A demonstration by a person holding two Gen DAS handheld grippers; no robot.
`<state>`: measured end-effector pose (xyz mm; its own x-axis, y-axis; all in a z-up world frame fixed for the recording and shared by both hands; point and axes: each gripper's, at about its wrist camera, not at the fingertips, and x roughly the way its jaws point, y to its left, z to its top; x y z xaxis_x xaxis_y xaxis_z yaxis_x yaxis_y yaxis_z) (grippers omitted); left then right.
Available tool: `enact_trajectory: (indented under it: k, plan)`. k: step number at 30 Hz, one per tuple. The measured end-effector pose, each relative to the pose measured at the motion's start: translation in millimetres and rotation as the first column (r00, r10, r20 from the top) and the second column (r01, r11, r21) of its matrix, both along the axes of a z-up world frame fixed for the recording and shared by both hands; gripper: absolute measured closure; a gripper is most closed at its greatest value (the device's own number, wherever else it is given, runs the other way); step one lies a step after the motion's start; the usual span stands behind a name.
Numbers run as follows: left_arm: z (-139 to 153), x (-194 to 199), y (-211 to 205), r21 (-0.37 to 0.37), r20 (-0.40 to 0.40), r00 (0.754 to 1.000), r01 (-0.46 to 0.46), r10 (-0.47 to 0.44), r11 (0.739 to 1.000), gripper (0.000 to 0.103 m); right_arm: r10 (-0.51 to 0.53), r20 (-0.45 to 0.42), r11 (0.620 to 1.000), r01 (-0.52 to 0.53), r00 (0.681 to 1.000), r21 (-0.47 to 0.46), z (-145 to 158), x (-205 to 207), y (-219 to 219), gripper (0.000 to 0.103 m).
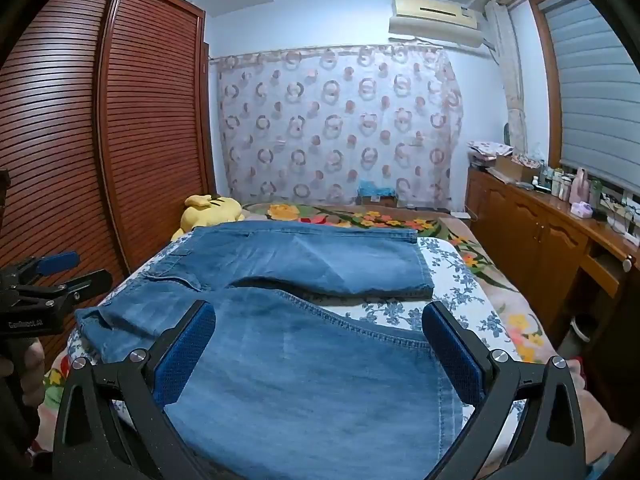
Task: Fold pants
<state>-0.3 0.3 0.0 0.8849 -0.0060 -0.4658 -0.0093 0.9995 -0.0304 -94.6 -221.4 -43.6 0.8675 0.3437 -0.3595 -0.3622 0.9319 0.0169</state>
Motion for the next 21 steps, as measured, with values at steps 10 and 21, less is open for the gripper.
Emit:
enact_trajectory:
  k: [10, 21]
  plan:
    - [0.0, 0.0, 0.2, -0.007, 0.0, 1.0, 0.0, 0.0, 1.0, 0.0, -0.008, -0.017, 1.0, 0.008, 1.0, 0.021, 3.8, -0.4, -1.5, 0.0]
    - [0.0, -0.1, 0.4, -0.006, 0.001, 1.0, -0.001, 0.001, 1.0, 0.0, -0.009, -0.011, 1.0, 0.01, 1.0, 0.027, 0.1, -2.5, -1.1, 0.0]
